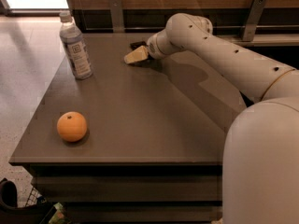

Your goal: Pick rxbar chocolate

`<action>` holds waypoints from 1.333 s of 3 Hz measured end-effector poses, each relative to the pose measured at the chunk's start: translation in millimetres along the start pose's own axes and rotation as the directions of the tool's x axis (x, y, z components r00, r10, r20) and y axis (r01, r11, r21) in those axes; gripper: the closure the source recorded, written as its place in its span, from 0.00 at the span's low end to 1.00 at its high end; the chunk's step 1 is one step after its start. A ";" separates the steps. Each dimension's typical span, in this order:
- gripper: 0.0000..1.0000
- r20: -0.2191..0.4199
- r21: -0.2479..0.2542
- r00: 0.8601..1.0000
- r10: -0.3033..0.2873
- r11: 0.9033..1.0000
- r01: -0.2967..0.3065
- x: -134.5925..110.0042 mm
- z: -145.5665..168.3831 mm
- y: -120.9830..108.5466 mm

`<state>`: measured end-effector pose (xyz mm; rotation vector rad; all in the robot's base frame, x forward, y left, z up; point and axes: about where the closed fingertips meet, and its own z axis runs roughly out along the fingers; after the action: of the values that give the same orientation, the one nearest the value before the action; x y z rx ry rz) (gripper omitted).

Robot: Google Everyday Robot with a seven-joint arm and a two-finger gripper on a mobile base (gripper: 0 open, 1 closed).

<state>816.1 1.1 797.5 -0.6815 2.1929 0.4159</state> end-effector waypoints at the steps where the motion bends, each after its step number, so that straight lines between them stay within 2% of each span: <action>1: 0.39 0.000 0.000 1.000 0.000 1.000 0.000 -3.6 -2.9 0.4; 3: 0.87 0.000 0.000 1.000 0.000 1.000 0.000 -13.0 -10.7 1.4; 4: 1.00 -0.001 -0.001 1.000 0.000 1.000 0.000 -15.6 -12.7 1.8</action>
Offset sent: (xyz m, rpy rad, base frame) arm 0.0000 0.0001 0.0038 0.0000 0.0001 0.0001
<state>816.0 1.5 817.8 -0.6822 2.1933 0.4163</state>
